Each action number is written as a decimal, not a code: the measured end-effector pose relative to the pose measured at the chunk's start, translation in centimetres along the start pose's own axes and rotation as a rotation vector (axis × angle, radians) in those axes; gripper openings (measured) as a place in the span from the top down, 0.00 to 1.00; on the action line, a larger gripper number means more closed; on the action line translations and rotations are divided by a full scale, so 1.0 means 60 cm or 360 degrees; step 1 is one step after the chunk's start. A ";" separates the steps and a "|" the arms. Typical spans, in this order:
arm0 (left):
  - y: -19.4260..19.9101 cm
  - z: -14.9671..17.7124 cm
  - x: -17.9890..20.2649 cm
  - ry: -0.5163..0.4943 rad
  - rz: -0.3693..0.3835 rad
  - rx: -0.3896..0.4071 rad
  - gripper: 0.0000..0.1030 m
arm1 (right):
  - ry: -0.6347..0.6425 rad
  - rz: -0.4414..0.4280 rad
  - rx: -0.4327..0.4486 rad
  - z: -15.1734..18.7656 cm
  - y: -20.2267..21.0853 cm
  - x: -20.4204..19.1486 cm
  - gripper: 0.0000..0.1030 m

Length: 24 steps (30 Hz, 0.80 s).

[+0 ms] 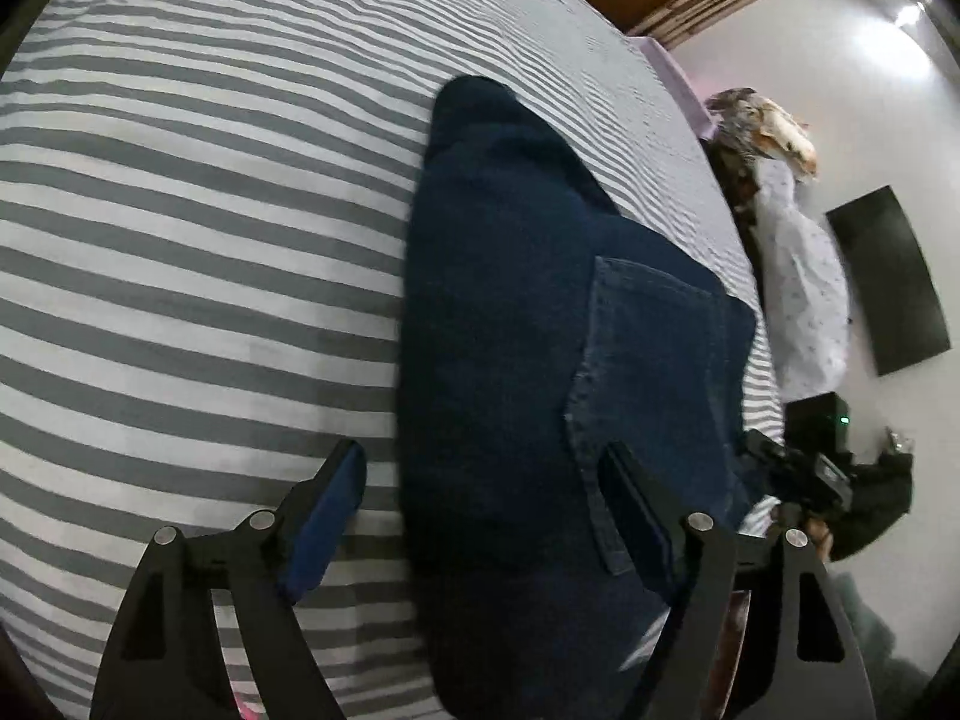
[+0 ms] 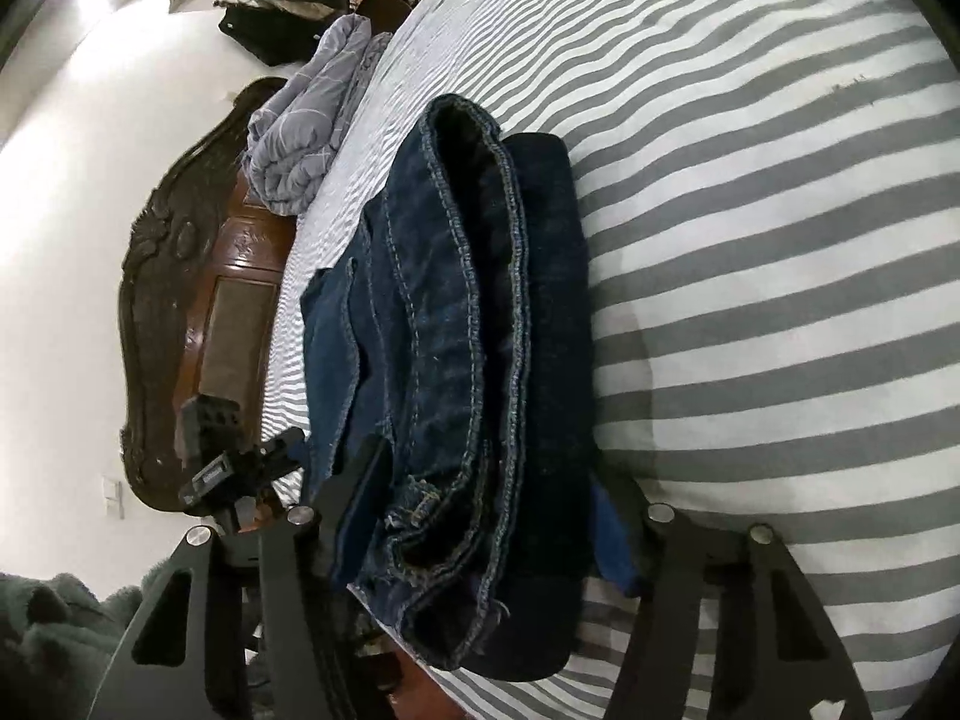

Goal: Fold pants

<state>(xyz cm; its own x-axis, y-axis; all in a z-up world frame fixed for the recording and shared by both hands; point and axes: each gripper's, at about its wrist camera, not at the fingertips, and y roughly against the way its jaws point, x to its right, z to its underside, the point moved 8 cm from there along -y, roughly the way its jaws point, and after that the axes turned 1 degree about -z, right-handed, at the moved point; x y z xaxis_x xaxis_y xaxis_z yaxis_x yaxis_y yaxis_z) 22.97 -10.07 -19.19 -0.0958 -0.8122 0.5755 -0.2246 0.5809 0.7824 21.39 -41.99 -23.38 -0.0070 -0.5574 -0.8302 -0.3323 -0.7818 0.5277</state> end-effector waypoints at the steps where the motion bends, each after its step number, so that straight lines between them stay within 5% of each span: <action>1: -0.002 0.000 0.002 0.0001 0.0011 -0.0005 0.23 | -0.0007 -0.0008 -0.0004 0.000 0.003 0.005 0.46; 10: 0.001 -0.021 -0.022 0.0113 0.0093 0.0040 0.23 | 0.0002 -0.0033 -0.0007 -0.012 0.001 0.013 0.47; 14: -0.011 -0.015 -0.006 0.0015 -0.0013 0.0078 0.25 | 0.0089 0.0014 -0.0046 -0.021 -0.015 0.003 0.47; 18: -0.015 -0.006 0.013 -0.0094 -0.0110 0.0078 0.41 | 0.0111 -0.0025 -0.0057 -0.044 -0.037 -0.006 0.48; 24: 0.008 -0.014 0.002 -0.0077 -0.0072 0.0093 0.64 | 0.0117 -0.0032 -0.0011 -0.033 -0.025 -0.031 0.67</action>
<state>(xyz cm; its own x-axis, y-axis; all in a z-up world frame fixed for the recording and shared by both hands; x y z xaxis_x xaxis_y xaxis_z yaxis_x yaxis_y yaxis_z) 23.66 -9.87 -18.55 -0.1309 -0.8399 0.5268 -0.2860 0.5407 0.7911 23.75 -40.33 -22.30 0.0688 -0.5603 -0.8254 -0.3253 -0.7948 0.5124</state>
